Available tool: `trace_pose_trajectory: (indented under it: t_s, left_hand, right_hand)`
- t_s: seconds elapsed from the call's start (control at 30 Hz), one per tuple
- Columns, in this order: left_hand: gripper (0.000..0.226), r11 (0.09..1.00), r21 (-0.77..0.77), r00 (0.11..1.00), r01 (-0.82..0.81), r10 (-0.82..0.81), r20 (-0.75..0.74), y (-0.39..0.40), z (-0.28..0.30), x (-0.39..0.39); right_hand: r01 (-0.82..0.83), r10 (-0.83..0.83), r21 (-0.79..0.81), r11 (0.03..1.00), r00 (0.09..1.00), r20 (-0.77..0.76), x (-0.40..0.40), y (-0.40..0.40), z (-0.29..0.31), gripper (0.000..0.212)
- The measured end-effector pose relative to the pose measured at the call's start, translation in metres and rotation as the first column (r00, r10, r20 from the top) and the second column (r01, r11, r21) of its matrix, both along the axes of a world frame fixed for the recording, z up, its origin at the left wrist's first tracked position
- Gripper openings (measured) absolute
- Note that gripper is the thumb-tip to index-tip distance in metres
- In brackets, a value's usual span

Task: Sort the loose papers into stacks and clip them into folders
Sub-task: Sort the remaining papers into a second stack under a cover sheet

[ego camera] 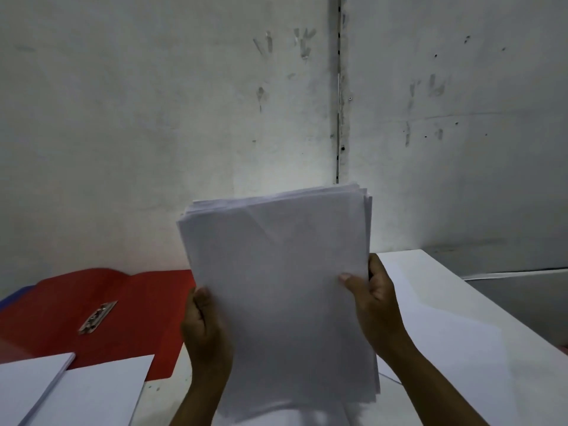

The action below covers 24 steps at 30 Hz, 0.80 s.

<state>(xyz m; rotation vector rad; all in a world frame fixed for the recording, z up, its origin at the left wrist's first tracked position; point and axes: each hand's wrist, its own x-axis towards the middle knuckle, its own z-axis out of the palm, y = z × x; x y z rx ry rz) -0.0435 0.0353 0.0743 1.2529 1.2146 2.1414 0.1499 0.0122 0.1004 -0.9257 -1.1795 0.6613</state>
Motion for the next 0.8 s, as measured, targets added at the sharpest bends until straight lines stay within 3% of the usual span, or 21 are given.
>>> trace_pose_trajectory:
  t_s: [0.13, 0.2, 0.33, 0.4, 0.5, 0.63, 0.8]
  left_hand:
    - [0.033, 0.998, -0.002, 0.993, 0.067, -0.067, 0.096, -0.001, -0.002, 0.0]
    - [0.031, 0.995, 0.019, 0.995, 0.093, -0.094, 0.043, -0.004, -0.004, 0.0]
    - [0.095, 0.986, 0.116, 0.992, 0.124, -0.121, -0.033, -0.002, 0.011, -0.001]
    - [0.083, 0.973, 0.203, 0.989, 0.108, -0.086, -0.117, -0.003, 0.029, -0.002]
    - [0.061, 0.934, 0.352, 0.941, 0.061, 0.063, -0.332, -0.001, 0.054, -0.01]
    - [0.039, 0.89, 0.452, 0.833, 0.065, 0.201, -0.516, 0.009, 0.073, -0.026]
    - [0.034, 0.868, 0.496, 0.835, 0.019, 0.259, -0.485, 0.015, 0.076, -0.035]
  right_hand:
    - [-0.035, 0.037, 0.052, 0.998, 0.999, -0.037, 0.001, -0.001, -0.002, 0.031]
    - [-0.019, 0.021, 0.063, 0.998, 0.999, -0.034, 0.0, -0.003, -0.006, 0.034]
    - [0.001, -0.017, 0.229, 0.973, 0.998, 0.065, 0.001, -0.004, 0.01, 0.076]
    - [0.051, -0.134, 0.35, 0.935, 0.967, 0.217, 0.002, -0.002, 0.027, 0.087]
    - [0.12, -0.379, 0.525, 0.843, 0.824, 0.42, 0.008, 0.006, 0.05, 0.065]
    - [0.179, -0.524, 0.611, 0.771, 0.723, 0.45, 0.014, 0.009, 0.064, 0.042]
    - [0.258, -0.553, 0.596, 0.76, 0.739, 0.385, 0.017, 0.01, 0.058, 0.039]
